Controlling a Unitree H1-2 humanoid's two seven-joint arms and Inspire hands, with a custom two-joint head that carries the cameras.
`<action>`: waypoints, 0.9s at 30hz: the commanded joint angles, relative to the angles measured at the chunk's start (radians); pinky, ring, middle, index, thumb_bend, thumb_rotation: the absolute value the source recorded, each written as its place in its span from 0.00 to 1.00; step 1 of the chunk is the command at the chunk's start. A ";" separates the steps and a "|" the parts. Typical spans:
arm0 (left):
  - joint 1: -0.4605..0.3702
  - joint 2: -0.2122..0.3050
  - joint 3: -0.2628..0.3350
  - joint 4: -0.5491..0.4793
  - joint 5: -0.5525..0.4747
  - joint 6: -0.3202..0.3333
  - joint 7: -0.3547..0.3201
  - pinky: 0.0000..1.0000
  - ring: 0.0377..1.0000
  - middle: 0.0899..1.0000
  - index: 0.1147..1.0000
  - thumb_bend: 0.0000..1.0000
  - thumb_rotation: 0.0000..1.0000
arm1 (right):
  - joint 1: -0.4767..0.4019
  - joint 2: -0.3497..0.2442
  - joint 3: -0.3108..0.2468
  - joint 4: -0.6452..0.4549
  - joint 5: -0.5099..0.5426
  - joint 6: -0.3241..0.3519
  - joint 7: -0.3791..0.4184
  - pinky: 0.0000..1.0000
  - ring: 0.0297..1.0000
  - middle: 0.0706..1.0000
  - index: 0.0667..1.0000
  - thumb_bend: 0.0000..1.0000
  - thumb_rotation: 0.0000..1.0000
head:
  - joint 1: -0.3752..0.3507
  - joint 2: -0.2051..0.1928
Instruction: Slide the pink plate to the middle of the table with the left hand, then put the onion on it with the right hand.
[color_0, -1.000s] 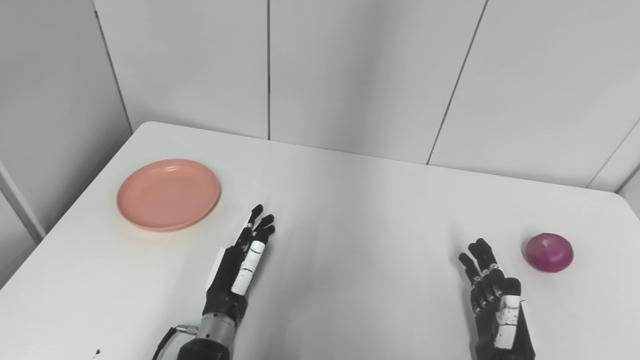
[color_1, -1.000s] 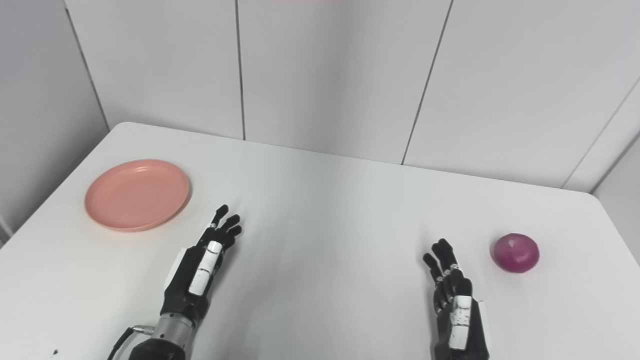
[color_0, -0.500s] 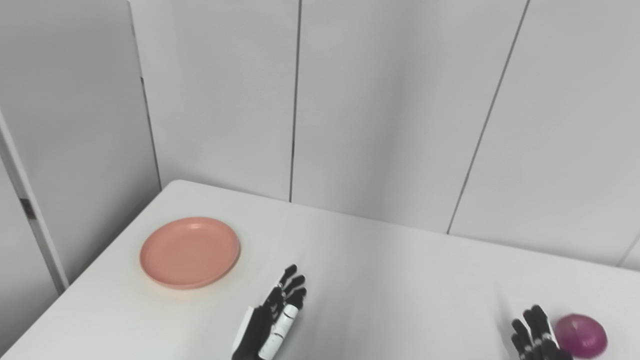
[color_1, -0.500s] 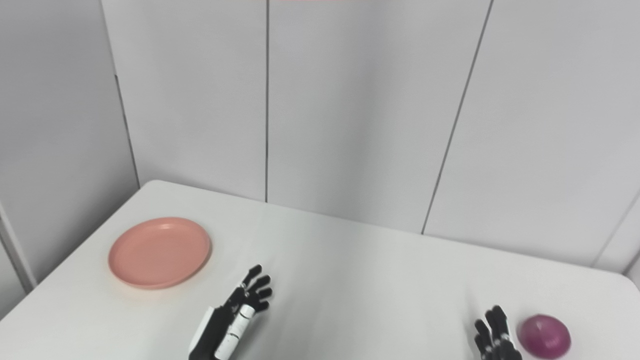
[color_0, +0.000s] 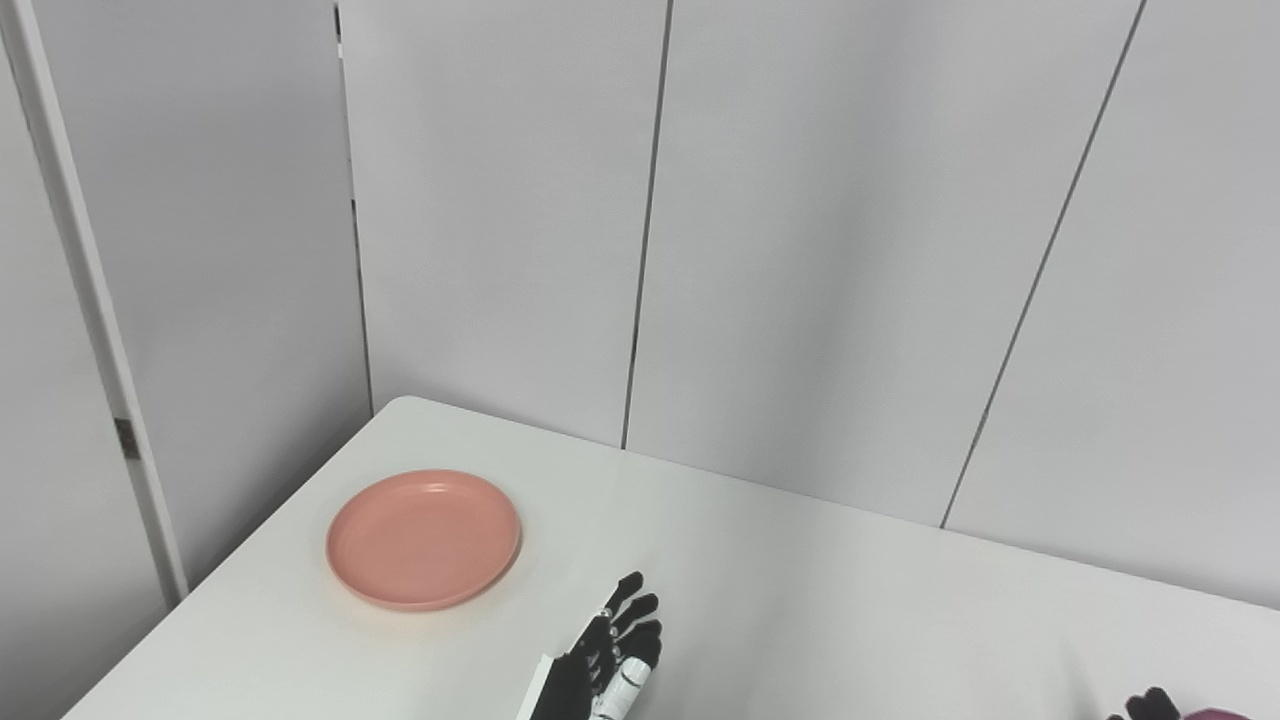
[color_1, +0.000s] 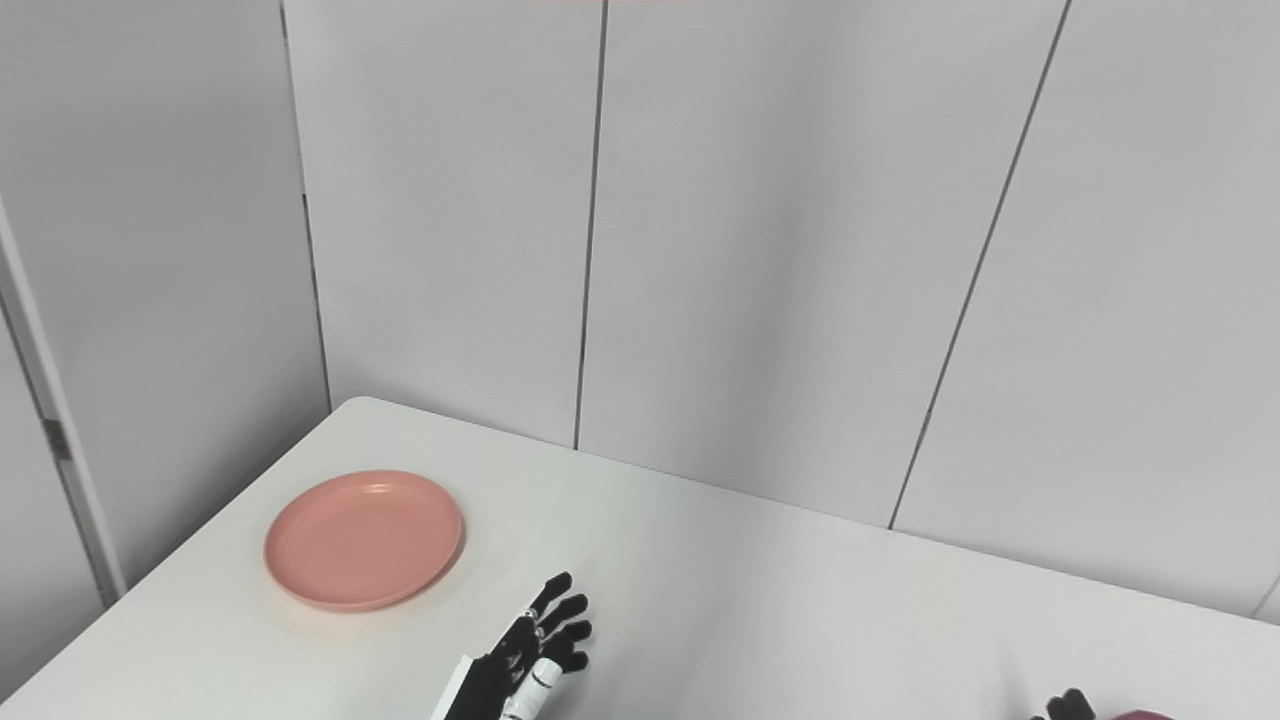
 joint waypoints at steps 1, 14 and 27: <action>0.044 -0.012 -0.011 0.058 0.015 -0.012 0.010 0.80 0.85 0.88 0.88 0.61 0.76 | 0.069 -0.005 -0.012 0.105 0.004 0.001 0.009 1.00 1.00 1.00 1.00 0.63 1.00 | 0.006 0.006; 0.044 -0.019 -0.008 0.010 0.020 0.026 0.002 0.81 0.86 0.88 0.88 0.62 0.77 | 0.072 -0.022 -0.012 0.086 0.015 0.019 0.017 1.00 1.00 1.00 1.00 0.65 1.00 | 0.022 0.042; -0.088 -0.003 0.037 -0.126 -0.003 0.194 -0.001 0.99 0.94 0.96 0.96 0.66 0.93 | 0.079 -0.022 -0.006 0.053 0.012 0.046 0.010 1.00 1.00 1.00 1.00 0.63 1.00 | 0.033 0.064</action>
